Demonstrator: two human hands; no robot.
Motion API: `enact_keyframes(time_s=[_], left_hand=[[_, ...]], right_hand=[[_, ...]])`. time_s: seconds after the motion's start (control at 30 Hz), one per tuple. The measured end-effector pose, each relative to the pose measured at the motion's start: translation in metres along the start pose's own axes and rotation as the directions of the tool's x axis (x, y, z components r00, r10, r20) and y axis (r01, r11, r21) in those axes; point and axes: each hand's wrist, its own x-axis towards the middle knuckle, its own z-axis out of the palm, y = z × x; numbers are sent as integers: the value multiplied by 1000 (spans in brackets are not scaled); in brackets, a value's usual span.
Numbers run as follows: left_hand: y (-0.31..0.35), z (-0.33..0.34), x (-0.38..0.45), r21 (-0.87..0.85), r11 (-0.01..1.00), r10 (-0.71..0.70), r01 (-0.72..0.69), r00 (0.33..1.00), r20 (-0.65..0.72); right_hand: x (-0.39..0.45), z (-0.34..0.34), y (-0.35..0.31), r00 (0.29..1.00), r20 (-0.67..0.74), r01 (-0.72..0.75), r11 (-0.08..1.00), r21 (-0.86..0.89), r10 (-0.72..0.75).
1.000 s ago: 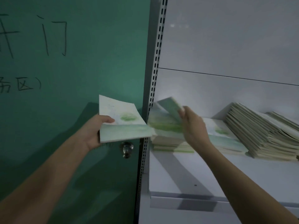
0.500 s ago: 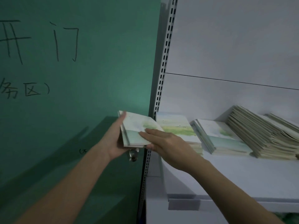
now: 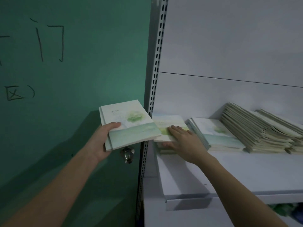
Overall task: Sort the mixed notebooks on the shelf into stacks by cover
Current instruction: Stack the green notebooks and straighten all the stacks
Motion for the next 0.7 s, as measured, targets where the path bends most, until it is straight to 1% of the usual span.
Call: enact_keyframes(time_s=[0.03,0.07,0.1,0.17,0.2,0.27,0.3,0.33,0.37,0.4,0.43,0.47,0.5,0.53,0.57,0.6,0.63,0.7], left_hand=[[-2,3,-1,-16,1000,-2,2,1000,5],[-4,5,-2,-34,999,-9,10,1000,14],[-6,7,-4,-52,998,-21,22,1000,23],[-6,9,-8,-65,997,-31,33,999,32],[-6,10,-10,-54,998,-31,32,999,33],[-9,13,-11,-27,999,-24,25,999,39],[-11,17,-12,-14,1000,-28,28,998,48],[-14,22,-13,-6,999,-34,34,998,58],[-17,31,-15,1,999,-41,41,996,74],[-20,42,-18,9,999,-47,47,995,90],[-23,55,-20,19,998,-56,54,992,110],[-26,68,-24,23,998,-63,60,988,143],[-28,81,-26,16,997,-71,69,981,182],[-31,93,-30,-1,996,-86,88,972,220],[-36,103,-31,-14,994,-99,106,964,246],[-40,111,-33,-17,993,-105,113,962,253],[-46,118,-33,-5,994,-102,106,966,237],[-57,130,-33,20,996,-92,90,978,185]], right_hand=[[-2,-2,0,1000,-28,-5,999,35,6],[-4,-4,1,997,-70,-29,992,119,37],[-6,-7,2,990,-116,-53,968,244,84],[-9,-16,6,957,-221,-53,864,501,187],[-9,-22,9,930,-275,-36,808,588,242],[-8,-33,13,869,-355,19,692,721,346],[-10,-38,13,839,-382,56,638,768,387],[-12,-43,10,819,-405,90,607,789,405],[-16,-48,5,815,-436,125,619,775,382],[-22,-52,1,832,-465,154,680,717,303],[-29,-56,-4,869,-467,187,766,615,163],[-36,-57,-8,904,-427,237,845,480,-11],[-42,-57,-11,920,-348,300,893,336,-179],[-47,-56,-12,916,-263,360,910,206,-303],[-52,-54,-11,909,-204,394,910,131,-364],[-57,-53,-6,912,-172,396,909,128,-373],[-63,-53,2,920,-160,383,907,177,-358],[-75,-53,26,944,-201,316,896,311,-263]])
